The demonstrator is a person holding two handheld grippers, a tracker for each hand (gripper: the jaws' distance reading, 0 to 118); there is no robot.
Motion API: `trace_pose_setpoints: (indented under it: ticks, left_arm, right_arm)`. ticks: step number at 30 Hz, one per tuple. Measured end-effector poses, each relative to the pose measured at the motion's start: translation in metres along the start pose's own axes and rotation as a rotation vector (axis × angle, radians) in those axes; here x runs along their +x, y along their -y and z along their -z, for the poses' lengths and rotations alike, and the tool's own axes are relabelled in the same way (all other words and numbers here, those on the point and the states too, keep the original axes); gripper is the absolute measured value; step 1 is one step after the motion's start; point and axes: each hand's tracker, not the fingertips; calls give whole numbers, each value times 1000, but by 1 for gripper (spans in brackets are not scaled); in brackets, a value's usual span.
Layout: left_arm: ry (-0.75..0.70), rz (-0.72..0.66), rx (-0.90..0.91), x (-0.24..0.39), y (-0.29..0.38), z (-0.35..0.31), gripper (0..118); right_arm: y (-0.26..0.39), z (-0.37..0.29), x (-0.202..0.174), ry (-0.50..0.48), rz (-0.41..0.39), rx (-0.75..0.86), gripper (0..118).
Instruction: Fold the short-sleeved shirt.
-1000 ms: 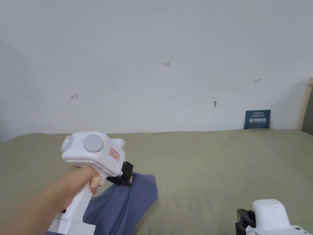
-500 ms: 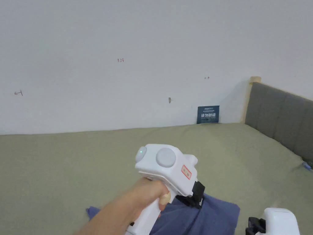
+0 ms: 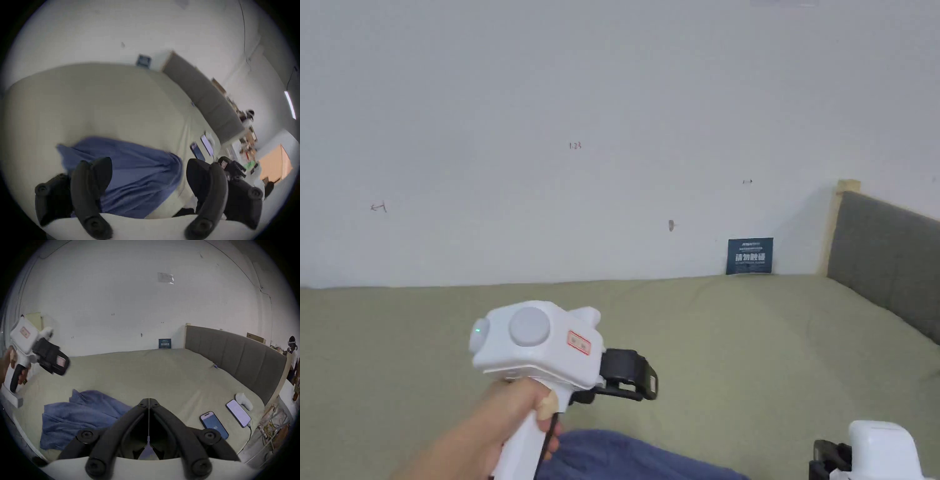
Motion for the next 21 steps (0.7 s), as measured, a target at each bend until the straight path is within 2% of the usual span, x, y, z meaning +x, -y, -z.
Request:
trace_pose_setpoints:
  ticks: [2, 4, 5, 6, 7, 9, 12, 15, 19, 21]
  left_arm:
    - [-50, -5, 86, -17, 8, -44, 94]
    - [-111, 0, 177, -30, 28, -81, 71]
    - [-144, 0, 214, -41, 39, -95, 52]
    - [-225, 1, 266, -47, 55, -108, 13]
    - [-319, 3, 314, -50, 69, -119, 5]
    - [-497, 6, 379, -64, 103, -134, 4]
    - [-594, -11, 419, -83, 153, -153, 2]
    - [-622, -58, 423, -93, 197, -168, 2]
    - [-707, -88, 385, -103, 230, -170, 2]
    - [-695, -91, 375, -108, 235, -167, 2]
  right_arm:
    - [-6, 2, -11, -18, -11, 15, 1]
    - [-12, 6, -24, -50, -17, 26, 1]
    - [-14, 7, -30, -65, -23, 30, 1]
    - [-16, 9, -35, -77, -31, 33, 1]
    - [-17, 10, -40, -83, -38, 34, 1]
    - [-19, 12, -48, -101, -37, 34, 1]
    - [-12, 11, -55, -133, -42, 26, 1]
    - [1, 10, -58, -134, -73, 11, 1]
    - [15, 11, -58, -129, -75, -7, 1]
    - [19, 12, -58, -123, -73, -12, 1]
